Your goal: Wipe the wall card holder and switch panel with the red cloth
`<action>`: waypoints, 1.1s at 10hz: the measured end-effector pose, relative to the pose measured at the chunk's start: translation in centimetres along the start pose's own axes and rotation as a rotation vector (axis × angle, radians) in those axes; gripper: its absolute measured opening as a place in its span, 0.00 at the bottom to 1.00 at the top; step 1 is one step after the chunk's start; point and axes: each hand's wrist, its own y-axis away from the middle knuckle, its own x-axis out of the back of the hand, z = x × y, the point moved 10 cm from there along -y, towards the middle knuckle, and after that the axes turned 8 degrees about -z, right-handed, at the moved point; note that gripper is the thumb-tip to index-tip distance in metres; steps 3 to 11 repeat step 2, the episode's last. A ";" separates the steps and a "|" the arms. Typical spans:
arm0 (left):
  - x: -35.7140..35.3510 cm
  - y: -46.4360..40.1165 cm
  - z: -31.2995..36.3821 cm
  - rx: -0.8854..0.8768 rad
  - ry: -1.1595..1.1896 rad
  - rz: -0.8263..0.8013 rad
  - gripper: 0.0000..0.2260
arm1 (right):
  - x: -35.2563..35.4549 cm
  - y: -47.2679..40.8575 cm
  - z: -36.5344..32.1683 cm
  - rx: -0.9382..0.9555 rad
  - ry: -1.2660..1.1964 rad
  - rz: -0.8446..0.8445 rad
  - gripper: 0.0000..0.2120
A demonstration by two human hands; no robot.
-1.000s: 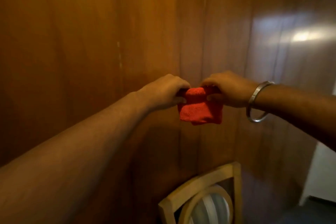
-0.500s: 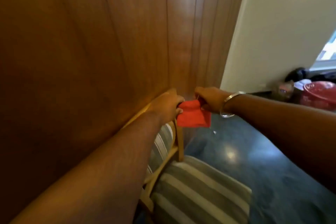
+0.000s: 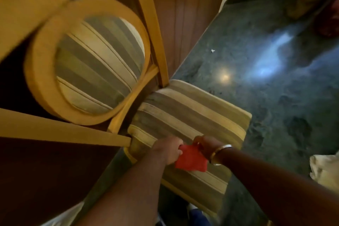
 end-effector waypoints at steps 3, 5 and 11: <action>1.3 -2.8 -2.9 0.105 -0.062 0.300 0.15 | -0.2 -2.8 3.5 -0.206 -0.152 0.237 0.32; 1.3 -2.8 -2.9 0.105 -0.062 0.300 0.15 | -0.2 -2.8 3.5 -0.206 -0.152 0.237 0.32; 1.3 -2.8 -2.9 0.105 -0.062 0.300 0.15 | -0.2 -2.8 3.5 -0.206 -0.152 0.237 0.32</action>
